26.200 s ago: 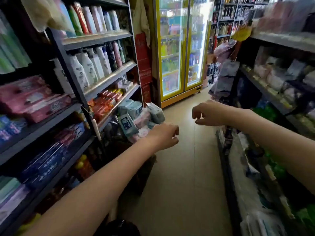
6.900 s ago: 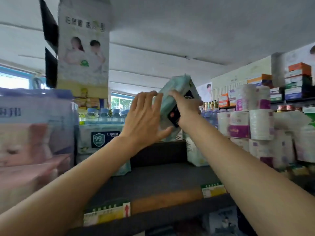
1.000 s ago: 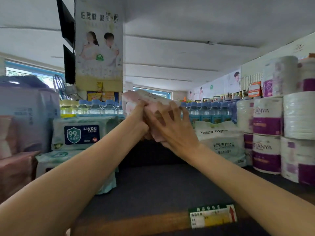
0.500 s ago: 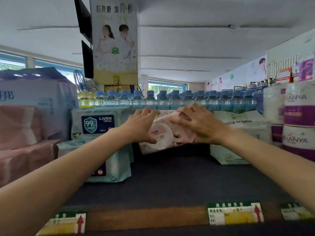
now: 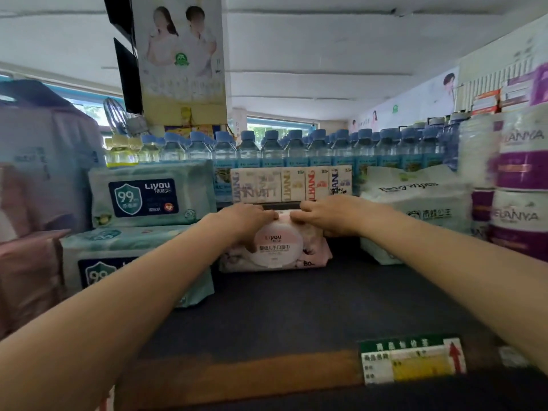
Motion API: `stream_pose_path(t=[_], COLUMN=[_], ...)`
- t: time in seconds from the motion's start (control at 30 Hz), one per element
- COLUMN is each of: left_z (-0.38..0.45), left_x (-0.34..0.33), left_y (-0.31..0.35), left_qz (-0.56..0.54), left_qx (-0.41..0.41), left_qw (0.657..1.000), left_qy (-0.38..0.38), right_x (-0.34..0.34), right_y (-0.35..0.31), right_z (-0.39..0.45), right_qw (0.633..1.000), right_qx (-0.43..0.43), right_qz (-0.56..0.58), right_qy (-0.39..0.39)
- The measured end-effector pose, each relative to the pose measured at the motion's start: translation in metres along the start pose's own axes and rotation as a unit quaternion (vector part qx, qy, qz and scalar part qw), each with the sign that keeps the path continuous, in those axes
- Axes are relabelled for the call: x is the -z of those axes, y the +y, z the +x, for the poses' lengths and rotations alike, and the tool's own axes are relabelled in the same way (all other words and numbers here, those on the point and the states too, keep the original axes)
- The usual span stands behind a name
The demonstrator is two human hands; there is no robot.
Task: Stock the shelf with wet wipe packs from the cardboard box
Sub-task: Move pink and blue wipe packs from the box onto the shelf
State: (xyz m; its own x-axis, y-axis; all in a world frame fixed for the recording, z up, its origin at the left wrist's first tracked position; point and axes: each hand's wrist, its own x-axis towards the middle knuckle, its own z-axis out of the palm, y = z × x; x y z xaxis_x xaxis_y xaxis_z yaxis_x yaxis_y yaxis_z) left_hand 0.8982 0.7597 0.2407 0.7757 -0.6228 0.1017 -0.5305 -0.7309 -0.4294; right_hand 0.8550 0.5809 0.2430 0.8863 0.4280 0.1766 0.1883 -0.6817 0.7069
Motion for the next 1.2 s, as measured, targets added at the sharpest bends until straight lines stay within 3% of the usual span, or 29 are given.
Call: stream_pose_path(t=[0.1,0.2,0.3,0.37,0.47,0.53,0.63,0.73,0.83,1.03,1.13,1.2], left_z=[0.0,-0.013,-0.033,-0.049,-0.087,-0.113,-0.159,-0.247,-0.343,-0.516,-0.605,-0.659], left_x=[0.002,0.014,0.034,0.046,0.059,0.062,0.053,0.042,0.032,-0.004,-0.032,-0.048], left_y=[0.001,0.016,0.042,0.065,0.118,0.166,0.247,0.349,0.425,0.538,0.59,0.625], left_qz=[-0.038,-0.151,-0.304,-0.384,-0.511,-0.553,-0.543,-0.491,-0.408,-0.352,-0.314,-0.277], left_qx=[0.019,0.0,-0.021,-0.032,-0.068,-0.117,-0.197,-0.305,-0.405,-0.564,-0.625,-0.66], left_qw=[0.999,0.976,0.895,0.846,0.769,0.742,0.767,0.806,0.816,0.746,0.71,0.691], left_qy=[0.015,0.157,0.325,0.37,0.379,0.361,0.281,0.124,0.064,-0.017,-0.084,-0.103], right_x=[0.006,0.016,0.032,0.047,0.074,0.088,0.102,0.127,0.161,0.227,0.257,0.271], right_y=[-0.003,-0.002,-0.004,-0.011,-0.033,-0.055,-0.107,-0.191,-0.28,-0.451,-0.538,-0.591], right_z=[-0.005,-0.027,-0.061,-0.092,-0.164,-0.229,-0.326,-0.459,-0.571,-0.739,-0.812,-0.851], right_qw=[0.999,0.996,0.983,0.969,0.927,0.887,0.817,0.735,0.65,0.531,0.458,0.432], right_qx=[-0.029,-0.094,-0.18,-0.244,-0.366,-0.448,-0.566,-0.666,-0.732,-0.776,-0.789,-0.79], right_qz=[-0.008,-0.001,-0.008,0.002,0.061,0.077,0.091,0.11,0.124,0.123,0.183,0.21], right_qy=[0.014,0.013,0.016,0.023,0.056,0.077,0.063,-0.066,-0.164,-0.318,-0.366,-0.381])
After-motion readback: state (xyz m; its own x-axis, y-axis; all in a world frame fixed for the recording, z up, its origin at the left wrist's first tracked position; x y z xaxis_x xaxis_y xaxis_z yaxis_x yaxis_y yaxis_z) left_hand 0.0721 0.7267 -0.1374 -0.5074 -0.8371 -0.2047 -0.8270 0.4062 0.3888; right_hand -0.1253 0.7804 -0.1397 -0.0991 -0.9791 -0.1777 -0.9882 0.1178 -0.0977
